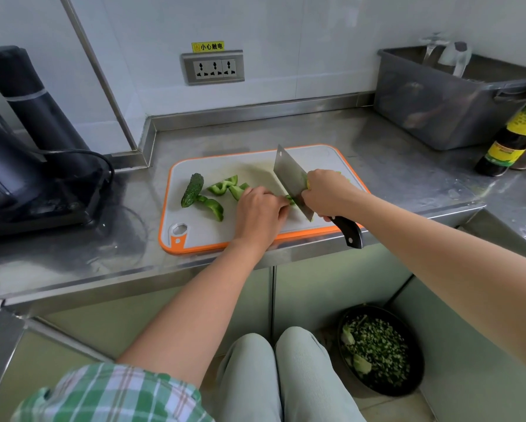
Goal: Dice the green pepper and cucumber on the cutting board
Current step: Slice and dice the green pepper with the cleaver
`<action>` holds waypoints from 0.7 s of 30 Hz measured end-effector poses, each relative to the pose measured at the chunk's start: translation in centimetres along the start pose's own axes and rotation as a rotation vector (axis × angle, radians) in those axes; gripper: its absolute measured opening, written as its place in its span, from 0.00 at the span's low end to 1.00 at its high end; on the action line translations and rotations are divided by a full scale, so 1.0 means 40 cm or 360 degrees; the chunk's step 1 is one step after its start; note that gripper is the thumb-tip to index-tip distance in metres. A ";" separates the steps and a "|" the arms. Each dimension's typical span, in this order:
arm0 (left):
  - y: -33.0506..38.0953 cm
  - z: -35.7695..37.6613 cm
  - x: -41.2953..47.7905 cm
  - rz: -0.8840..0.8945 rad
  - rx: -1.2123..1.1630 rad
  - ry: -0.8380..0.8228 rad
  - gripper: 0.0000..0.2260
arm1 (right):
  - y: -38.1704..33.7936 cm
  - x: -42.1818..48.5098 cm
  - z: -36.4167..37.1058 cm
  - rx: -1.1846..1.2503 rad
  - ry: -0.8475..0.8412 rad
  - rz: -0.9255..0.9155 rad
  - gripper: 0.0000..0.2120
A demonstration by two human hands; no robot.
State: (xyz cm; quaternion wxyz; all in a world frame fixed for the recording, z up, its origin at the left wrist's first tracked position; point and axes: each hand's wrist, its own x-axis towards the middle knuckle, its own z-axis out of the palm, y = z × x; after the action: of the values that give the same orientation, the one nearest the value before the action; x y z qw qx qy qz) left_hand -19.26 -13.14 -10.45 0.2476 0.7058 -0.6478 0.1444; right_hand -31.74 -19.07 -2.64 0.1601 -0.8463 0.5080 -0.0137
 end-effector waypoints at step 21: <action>-0.004 0.011 0.000 -0.0067 -0.0038 0.0086 0.02 | 0.003 0.007 0.012 0.0038 0.0020 -0.0011 0.03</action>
State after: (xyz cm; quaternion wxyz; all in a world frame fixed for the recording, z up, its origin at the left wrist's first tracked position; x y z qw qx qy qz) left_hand -19.16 -13.39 -10.84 0.2766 0.7122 -0.6274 0.1504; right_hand -31.61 -19.25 -3.19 0.1670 -0.8460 0.5058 -0.0256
